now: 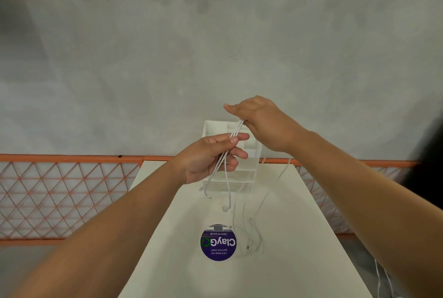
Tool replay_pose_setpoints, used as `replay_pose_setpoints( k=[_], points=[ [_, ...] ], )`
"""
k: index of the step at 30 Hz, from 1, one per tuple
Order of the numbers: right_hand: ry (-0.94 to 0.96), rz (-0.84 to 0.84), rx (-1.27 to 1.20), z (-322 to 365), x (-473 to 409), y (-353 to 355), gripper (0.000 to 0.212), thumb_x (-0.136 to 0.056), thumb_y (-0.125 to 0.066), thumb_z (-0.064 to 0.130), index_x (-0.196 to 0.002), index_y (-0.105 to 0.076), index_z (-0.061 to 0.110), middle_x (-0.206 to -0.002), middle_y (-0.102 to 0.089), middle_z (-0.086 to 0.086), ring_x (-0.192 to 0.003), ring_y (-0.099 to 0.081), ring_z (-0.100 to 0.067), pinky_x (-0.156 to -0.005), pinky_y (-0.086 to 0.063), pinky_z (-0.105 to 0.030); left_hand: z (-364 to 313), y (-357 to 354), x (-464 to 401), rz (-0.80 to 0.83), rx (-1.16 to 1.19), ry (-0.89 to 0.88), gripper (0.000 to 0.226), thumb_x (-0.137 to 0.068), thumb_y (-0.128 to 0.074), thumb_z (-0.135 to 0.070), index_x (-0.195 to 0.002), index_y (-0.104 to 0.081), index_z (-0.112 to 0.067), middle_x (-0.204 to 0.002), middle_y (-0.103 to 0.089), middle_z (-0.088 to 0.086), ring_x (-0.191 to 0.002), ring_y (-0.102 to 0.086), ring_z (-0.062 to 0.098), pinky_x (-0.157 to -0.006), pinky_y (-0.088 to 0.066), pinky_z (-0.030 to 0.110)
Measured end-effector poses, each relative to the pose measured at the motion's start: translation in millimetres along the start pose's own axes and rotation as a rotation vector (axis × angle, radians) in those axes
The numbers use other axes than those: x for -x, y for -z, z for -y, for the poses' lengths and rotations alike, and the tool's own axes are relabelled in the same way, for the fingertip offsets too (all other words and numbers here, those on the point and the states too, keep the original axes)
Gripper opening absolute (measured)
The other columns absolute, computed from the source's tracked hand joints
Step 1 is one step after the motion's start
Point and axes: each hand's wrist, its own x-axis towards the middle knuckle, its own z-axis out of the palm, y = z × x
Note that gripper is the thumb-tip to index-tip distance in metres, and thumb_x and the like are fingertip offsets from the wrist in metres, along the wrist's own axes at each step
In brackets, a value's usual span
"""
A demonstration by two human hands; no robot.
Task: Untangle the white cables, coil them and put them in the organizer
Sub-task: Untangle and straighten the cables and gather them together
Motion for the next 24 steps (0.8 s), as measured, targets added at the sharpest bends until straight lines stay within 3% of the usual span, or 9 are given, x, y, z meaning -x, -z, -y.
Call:
replay_pose_setpoints(
  k=[4,6,9,10,12,15,18,22,24],
  points=[
    [-0.069,0.036,-0.133,1.2,-0.7,-1.8,0.045,-0.102,-0.035,0.012,-0.145,-0.038,0.024,-0.114,-0.061,-0.002,-0.1,-0.045,-0.011,-0.087,-0.035,-0.024,0.0,1.7,2.2,-0.059,-0.082,-0.007,0.031,-0.099,-0.046,-0.037,-0.108,-0.071,-0.02,-0.056,-0.059,0.0,-0.048,-0.05,0.011,-0.056,-0.048,0.023],
    [-0.132,0.013,-0.182,-2.9,-0.3,-5.2,0.043,-0.103,-0.037,0.014,-0.145,-0.039,0.024,-0.119,-0.061,-0.005,-0.104,-0.051,-0.013,-0.085,-0.034,-0.02,2.2,3.6,3.6,-0.075,-0.157,0.013,0.04,-0.099,-0.043,-0.045,-0.1,-0.073,-0.018,-0.052,-0.052,0.001,-0.05,-0.045,0.014,-0.057,-0.046,0.024],
    [-0.205,0.008,-0.247,-7.6,1.1,-9.5,0.041,-0.102,-0.039,0.018,-0.143,-0.043,0.023,-0.13,-0.06,-0.008,-0.119,-0.054,-0.023,-0.099,-0.042,-0.03,11.8,7.8,6.8,-0.036,-0.155,0.049,0.042,-0.096,-0.046,-0.045,-0.094,-0.073,-0.013,-0.055,-0.051,0.003,-0.058,-0.048,0.016,-0.079,-0.055,0.031],
    [-0.22,0.016,-0.257,-8.6,2.0,-10.6,0.041,-0.102,-0.039,0.018,-0.142,-0.044,0.023,-0.132,-0.059,-0.008,-0.121,-0.054,-0.024,-0.102,-0.042,-0.034,15.6,9.9,8.0,-0.01,-0.128,0.062,0.039,-0.095,-0.048,-0.042,-0.096,-0.073,-0.012,-0.058,-0.053,0.003,-0.06,-0.05,0.015,-0.089,-0.054,0.036],
    [-0.238,0.03,-0.263,-9.6,4.3,-11.0,0.04,-0.102,-0.039,0.018,-0.142,-0.044,0.022,-0.134,-0.058,-0.007,-0.123,-0.054,-0.024,-0.104,-0.041,-0.036,22.0,12.7,10.1,0.042,-0.079,0.084,0.032,-0.097,-0.049,-0.031,-0.107,-0.071,-0.008,-0.069,-0.062,0.004,-0.064,-0.055,0.014,-0.095,-0.052,0.042],
    [-0.247,0.033,-0.257,-10.3,6.5,-10.7,0.041,-0.103,-0.037,0.017,-0.143,-0.043,0.022,-0.135,-0.058,-0.005,-0.124,-0.053,-0.023,-0.105,-0.04,-0.035,26.2,13.9,11.2,0.074,-0.059,0.104,0.027,-0.101,-0.045,-0.009,-0.121,-0.064,-0.007,-0.096,-0.073,0.008,-0.071,-0.063,0.012,-0.091,-0.056,0.039],
    [-0.228,0.026,-0.214,-9.5,5.0,-11.8,0.043,-0.103,-0.036,0.015,-0.145,-0.039,0.023,-0.136,-0.057,-0.005,-0.125,-0.052,-0.023,-0.104,-0.041,-0.035,27.3,15.3,12.2,0.086,-0.093,0.103,0.035,-0.099,-0.043,0.004,-0.127,-0.06,-0.011,-0.115,-0.071,0.011,-0.08,-0.067,0.014,-0.091,-0.055,0.037],
    [-0.194,0.021,-0.139,-7.7,1.8,-13.4,0.046,-0.103,-0.034,0.01,-0.146,-0.036,0.025,-0.129,-0.06,-0.008,-0.119,-0.053,-0.026,-0.099,-0.043,-0.039,29.0,15.1,12.6,0.052,-0.156,0.104,0.045,-0.095,-0.041,0.012,-0.126,-0.061,-0.014,-0.115,-0.07,0.008,-0.071,-0.062,0.013,-0.078,-0.053,0.028],
    [-0.173,0.013,-0.128,-5.8,1.4,-15.3,0.048,-0.102,-0.034,0.007,-0.146,-0.037,0.024,-0.126,-0.061,-0.009,-0.117,-0.054,-0.027,-0.097,-0.044,-0.04,27.6,13.1,11.0,0.036,-0.15,0.095,0.035,-0.099,-0.046,-0.001,-0.129,-0.059,-0.015,-0.111,-0.069,0.007,-0.068,-0.058,0.013,-0.073,-0.05,0.026]
  ],
)
